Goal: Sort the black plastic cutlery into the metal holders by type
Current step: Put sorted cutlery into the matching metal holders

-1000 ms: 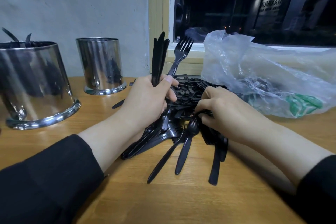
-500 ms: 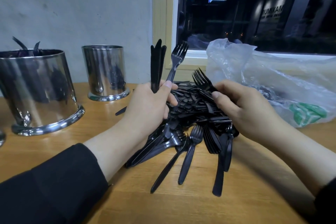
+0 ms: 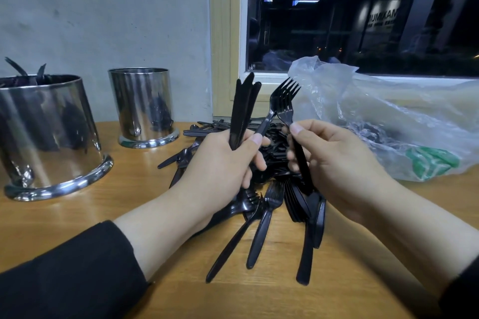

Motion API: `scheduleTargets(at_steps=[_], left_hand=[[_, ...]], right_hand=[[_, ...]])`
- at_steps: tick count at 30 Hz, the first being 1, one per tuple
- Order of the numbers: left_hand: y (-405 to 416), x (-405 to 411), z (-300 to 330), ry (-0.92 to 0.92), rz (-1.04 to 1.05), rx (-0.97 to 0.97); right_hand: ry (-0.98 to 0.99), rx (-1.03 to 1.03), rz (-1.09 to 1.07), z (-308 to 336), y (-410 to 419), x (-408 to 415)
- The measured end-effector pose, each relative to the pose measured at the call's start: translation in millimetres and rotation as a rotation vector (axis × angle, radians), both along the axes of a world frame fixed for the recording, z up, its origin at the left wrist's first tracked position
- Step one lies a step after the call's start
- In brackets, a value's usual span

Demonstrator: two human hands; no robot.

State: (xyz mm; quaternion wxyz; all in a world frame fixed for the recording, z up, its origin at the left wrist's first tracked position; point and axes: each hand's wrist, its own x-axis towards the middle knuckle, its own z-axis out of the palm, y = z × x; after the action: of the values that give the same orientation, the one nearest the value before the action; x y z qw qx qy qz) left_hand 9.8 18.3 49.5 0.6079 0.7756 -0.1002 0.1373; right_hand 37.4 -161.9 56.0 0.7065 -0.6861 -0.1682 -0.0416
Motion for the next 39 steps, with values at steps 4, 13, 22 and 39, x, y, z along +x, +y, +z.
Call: scheduleTargets(at_steps=[4, 13, 22, 39], left_hand=[[-0.7, -1.9, -0.6, 0.014, -0.016, 0.044], [-7.1, -14.5, 4.7, 0.088, -0.117, 0.041], [1.5, -7.4, 3.5, 0.12, -0.253, 0.03], [-0.8, -13.6, 6.1, 0.106, -0.231, 0.025]], right_hand=[[0.074, 0.146, 0.045, 0.5, 2.2, -2.2], [0.111, 0.288, 0.089, 1.1, 4.9, -4.7], [0.112, 0.195, 0.043, 2.1, 3.5, -4.4], [-0.325, -0.203, -0.216, 7.2, -10.2, 4.0]])
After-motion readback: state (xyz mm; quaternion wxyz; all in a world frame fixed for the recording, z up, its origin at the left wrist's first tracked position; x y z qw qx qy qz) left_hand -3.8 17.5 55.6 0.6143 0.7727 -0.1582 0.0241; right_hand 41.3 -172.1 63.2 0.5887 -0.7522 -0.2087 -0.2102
